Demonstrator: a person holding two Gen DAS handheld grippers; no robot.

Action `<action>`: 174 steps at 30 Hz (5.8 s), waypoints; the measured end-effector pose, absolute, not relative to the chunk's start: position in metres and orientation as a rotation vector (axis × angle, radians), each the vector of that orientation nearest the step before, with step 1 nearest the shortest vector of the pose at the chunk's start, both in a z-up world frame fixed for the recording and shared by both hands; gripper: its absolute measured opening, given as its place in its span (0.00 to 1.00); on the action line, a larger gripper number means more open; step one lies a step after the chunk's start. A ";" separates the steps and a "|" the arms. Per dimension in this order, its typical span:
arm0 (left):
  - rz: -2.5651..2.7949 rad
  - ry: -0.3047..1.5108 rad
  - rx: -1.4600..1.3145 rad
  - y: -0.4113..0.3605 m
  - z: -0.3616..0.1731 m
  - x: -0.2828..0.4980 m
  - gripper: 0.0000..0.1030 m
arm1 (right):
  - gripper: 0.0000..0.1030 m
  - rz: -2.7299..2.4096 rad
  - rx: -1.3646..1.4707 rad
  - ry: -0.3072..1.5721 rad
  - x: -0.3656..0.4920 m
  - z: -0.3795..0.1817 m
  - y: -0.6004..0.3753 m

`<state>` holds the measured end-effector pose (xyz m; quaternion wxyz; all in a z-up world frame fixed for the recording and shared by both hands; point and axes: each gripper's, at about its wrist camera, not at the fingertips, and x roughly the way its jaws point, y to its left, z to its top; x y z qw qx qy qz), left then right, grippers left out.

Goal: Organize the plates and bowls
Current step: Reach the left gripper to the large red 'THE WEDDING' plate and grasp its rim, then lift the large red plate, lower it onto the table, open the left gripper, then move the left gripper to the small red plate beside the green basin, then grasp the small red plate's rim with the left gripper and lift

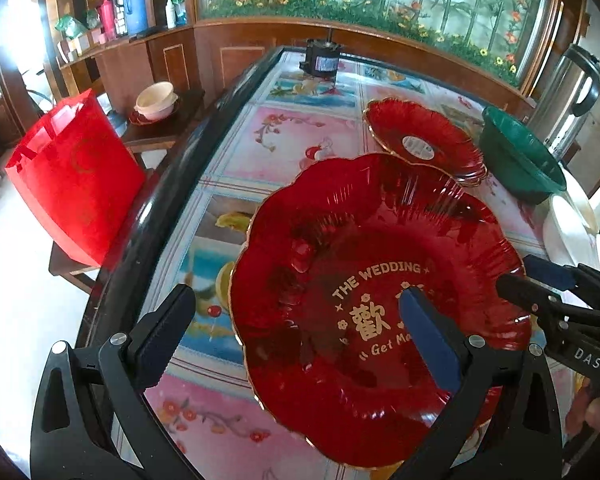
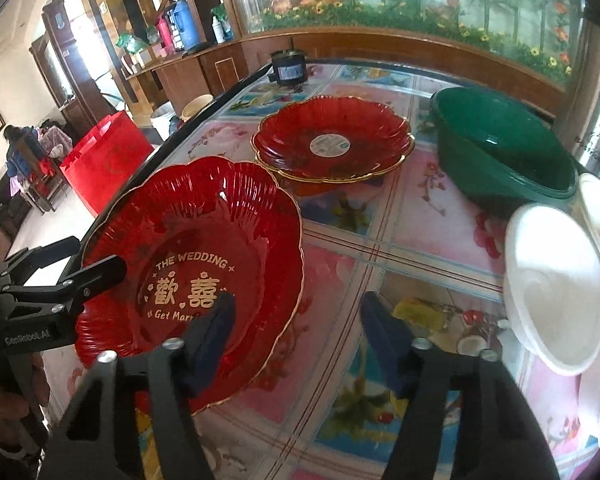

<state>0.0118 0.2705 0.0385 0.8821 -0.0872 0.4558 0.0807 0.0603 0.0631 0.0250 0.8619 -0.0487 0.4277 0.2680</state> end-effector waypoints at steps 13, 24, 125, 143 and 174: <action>0.164 1.045 -0.187 0.273 0.010 0.026 0.38 | 0.23 0.615 -0.146 0.901 0.060 0.022 0.069; 0.152 1.014 -0.195 0.272 0.028 0.011 0.37 | 0.23 0.546 -0.253 0.805 0.037 0.033 0.073; 0.029 0.814 0.022 0.301 0.083 0.109 0.65 | 0.80 0.495 0.022 0.950 0.139 0.048 0.034; -0.071 0.932 -0.048 0.285 0.051 0.187 0.65 | 0.80 0.458 0.095 0.985 0.200 0.031 0.042; -0.099 1.023 -0.123 0.279 0.028 0.227 0.65 | 0.41 0.476 0.091 0.996 0.233 0.018 0.046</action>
